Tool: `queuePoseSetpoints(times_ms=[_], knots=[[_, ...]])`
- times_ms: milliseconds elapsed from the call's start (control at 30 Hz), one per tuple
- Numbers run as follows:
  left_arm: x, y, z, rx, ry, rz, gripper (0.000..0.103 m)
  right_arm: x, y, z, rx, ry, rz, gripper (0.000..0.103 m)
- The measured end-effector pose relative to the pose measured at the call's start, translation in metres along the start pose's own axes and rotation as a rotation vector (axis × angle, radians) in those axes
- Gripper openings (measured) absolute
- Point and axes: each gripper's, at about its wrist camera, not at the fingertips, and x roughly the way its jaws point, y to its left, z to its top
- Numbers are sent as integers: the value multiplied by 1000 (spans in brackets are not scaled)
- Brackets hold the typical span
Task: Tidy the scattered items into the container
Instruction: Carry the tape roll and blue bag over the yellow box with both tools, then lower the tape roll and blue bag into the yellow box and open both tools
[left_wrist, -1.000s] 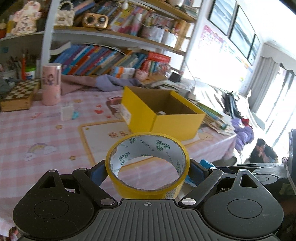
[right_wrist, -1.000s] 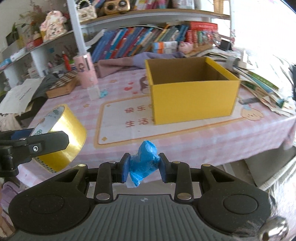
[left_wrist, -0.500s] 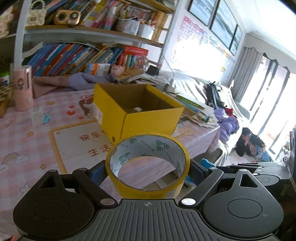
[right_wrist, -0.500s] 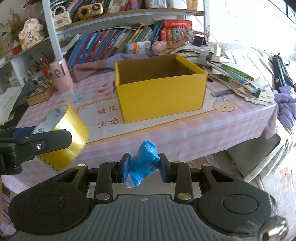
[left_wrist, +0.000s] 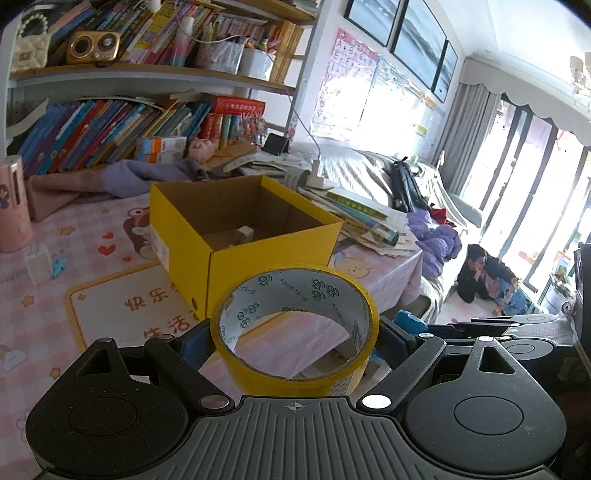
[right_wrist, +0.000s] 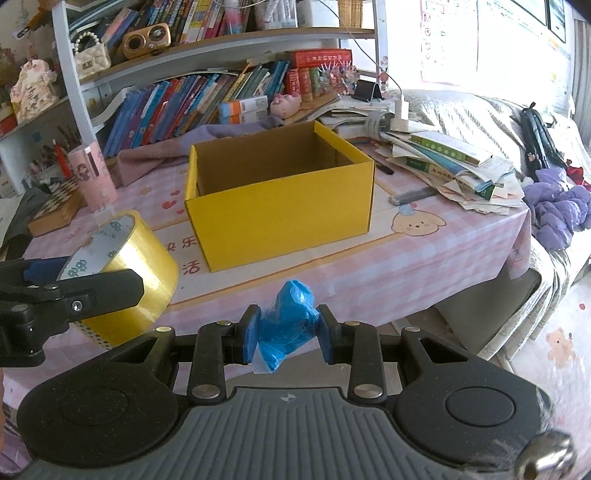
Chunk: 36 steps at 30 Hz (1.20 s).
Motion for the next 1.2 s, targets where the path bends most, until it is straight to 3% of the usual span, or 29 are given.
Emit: queuePoseSetpoints(times_ms=[633, 1200], knots=[[30, 10, 32, 55, -66, 24, 91, 39, -10, 44, -41, -49, 23, 30], [89, 14, 91, 95, -149, 126, 91, 99, -43, 139, -142, -137, 78, 30]])
